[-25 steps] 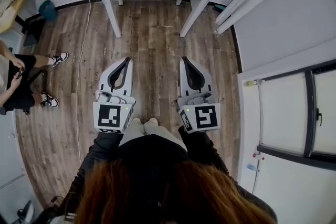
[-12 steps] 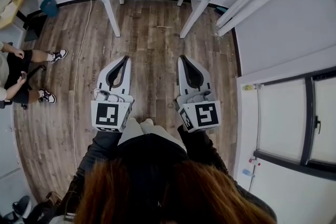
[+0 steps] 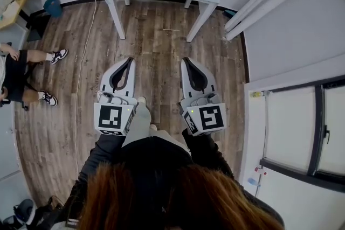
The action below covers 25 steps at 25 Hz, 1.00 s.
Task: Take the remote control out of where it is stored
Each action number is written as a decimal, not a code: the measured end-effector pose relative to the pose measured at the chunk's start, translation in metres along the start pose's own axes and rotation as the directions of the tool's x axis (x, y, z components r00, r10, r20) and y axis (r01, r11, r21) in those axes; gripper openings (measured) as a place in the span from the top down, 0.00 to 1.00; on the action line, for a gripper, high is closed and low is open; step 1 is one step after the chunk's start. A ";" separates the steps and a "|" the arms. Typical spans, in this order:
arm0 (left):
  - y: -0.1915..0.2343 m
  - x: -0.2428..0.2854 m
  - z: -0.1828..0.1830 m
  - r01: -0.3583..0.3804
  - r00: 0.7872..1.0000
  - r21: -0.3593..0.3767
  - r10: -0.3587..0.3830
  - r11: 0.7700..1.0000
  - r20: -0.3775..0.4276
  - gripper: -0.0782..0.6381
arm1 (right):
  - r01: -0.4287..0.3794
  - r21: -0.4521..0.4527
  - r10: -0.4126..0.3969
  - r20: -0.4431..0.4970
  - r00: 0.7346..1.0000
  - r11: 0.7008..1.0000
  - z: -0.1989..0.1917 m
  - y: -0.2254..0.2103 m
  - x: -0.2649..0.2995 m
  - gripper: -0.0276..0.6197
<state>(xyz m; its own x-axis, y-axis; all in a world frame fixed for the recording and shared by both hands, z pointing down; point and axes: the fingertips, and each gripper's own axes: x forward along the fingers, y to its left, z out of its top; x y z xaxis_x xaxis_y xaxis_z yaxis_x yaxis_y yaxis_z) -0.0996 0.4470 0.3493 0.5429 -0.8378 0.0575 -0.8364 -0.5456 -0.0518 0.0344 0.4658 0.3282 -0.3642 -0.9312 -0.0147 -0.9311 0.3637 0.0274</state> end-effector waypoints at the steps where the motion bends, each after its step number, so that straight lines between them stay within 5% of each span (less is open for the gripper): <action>1: 0.001 0.003 -0.001 0.001 1.000 -0.001 -0.001 1.000 0.000 0.88 | -0.001 -0.001 0.001 -0.001 1.000 1.000 -0.001 -0.001 0.003 0.93; 25: 0.092 0.167 0.000 0.128 0.992 -0.012 -0.128 0.992 0.008 0.88 | 0.064 -0.023 -0.065 -0.038 0.997 0.998 -0.008 -0.056 0.166 0.93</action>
<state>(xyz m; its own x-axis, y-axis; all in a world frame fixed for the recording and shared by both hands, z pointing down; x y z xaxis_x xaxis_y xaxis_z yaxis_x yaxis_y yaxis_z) -0.0856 0.2573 0.3539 0.6458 -0.7615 0.0556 -0.7611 -0.6478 -0.0316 0.0263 0.2909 0.3321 -0.3016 -0.9532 0.0211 -0.9519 0.3023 0.0495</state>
